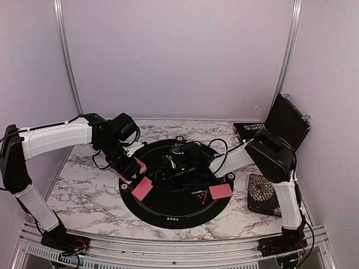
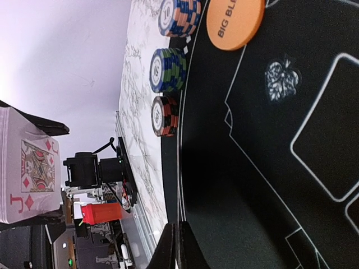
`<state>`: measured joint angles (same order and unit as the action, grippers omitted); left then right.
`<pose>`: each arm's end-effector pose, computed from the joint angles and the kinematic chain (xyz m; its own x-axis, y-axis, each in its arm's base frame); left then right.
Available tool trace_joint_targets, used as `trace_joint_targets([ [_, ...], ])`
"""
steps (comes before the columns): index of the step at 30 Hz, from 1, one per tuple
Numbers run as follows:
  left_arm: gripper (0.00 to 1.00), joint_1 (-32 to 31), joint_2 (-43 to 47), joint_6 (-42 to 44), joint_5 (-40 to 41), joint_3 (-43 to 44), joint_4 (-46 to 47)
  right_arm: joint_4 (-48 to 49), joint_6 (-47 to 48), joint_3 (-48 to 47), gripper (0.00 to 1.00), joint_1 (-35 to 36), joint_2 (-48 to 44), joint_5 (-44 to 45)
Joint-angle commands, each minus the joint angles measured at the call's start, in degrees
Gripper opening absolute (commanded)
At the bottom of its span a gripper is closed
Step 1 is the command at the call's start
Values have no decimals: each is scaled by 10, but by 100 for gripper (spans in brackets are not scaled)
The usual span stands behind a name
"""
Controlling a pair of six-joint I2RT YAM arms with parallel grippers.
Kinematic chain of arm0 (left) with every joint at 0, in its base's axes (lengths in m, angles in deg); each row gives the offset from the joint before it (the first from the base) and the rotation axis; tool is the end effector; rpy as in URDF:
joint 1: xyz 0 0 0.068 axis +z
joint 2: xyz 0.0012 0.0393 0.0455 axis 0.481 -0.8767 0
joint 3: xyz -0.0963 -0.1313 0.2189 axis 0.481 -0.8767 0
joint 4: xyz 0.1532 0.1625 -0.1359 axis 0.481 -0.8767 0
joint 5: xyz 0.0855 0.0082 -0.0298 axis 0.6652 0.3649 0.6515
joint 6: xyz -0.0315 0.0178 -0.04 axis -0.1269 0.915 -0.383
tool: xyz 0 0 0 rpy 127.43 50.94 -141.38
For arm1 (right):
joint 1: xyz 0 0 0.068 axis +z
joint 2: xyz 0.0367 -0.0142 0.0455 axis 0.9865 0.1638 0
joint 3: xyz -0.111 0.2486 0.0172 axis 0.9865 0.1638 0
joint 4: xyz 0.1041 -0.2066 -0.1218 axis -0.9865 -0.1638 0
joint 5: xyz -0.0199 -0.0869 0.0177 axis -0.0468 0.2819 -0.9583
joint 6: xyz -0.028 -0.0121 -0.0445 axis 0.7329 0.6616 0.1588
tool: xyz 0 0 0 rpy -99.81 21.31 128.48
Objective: Distribute texas hold em gaming equipment
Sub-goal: Distribute the poker card in the big blind area.
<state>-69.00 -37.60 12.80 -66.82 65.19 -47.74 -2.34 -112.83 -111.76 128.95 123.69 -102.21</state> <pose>0.2460 -0.2141 0.2525 -0.7096 0.6109 -0.3511 0.6799 0.7244 -0.1136 0.2838 0.3580 0.1076 -0.9701 -0.2010 -0.1363 -0.1976 0.3267 0.9242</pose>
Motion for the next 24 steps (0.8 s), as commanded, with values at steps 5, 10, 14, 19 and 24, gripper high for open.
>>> trace_joint_targets([
  [5, 55, 3, 17, 0, -8, -6, 10, -93, 71, -60, 12, 14, 13, 35],
  [10, 55, 3, 17, 0, -9, -5, 9, -150, 112, -75, 28, 16, 5, 71],
  [14, 55, 3, 15, 0, -11, -3, 9, -177, 130, -75, 38, 16, -10, 97],
  [19, 55, 4, 14, 0, -14, -3, 9, -190, 143, -72, 52, 16, -27, 115],
  [24, 55, 3, 14, 0, -19, -2, 9, -183, 138, -55, 66, 16, -48, 122],
])
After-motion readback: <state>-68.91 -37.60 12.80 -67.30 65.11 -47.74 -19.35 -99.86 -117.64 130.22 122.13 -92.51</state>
